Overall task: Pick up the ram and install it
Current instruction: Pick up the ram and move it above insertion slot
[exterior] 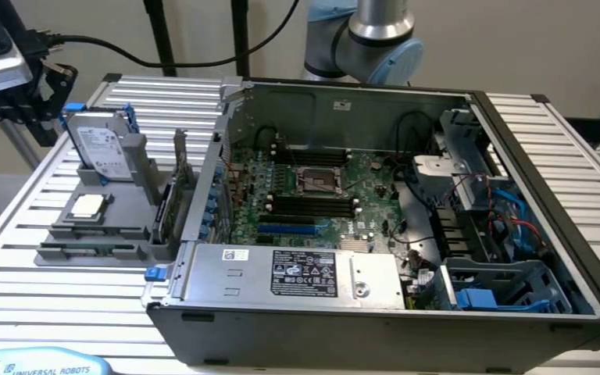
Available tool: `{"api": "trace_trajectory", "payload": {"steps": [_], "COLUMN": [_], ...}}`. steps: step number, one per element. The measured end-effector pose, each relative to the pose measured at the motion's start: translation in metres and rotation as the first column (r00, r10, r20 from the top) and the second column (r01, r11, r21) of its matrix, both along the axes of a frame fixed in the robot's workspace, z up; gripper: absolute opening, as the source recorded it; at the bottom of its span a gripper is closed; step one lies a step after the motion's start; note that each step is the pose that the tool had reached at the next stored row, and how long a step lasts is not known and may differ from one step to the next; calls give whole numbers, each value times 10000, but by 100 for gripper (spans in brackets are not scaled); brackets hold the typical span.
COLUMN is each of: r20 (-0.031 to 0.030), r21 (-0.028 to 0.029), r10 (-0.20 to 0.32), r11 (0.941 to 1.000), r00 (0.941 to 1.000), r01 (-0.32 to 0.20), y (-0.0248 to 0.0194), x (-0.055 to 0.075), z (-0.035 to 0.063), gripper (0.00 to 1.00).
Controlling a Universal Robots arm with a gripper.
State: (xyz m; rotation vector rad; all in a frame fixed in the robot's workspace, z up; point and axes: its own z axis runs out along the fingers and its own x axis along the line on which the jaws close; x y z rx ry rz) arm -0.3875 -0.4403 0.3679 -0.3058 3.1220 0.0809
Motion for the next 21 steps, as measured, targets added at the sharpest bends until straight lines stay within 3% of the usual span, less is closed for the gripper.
{"api": "trace_trajectory", "payload": {"steps": [5, 10, 16, 21], "r20": [-65, -91, -92, -92], "r21": [3, 6, 6, 7], "r10": [909, 1816, 2864, 3722], "r11": [9959, 9834, 9581, 9281], "r00": [9958, 9833, 9581, 9281], "r01": [-909, -1816, -2864, -3723], "y": [0, 0, 0, 0], "x": [0, 0, 0, 0], "z": [-22, -43, -68, -89], "gripper": [11, 11, 11, 11]}}
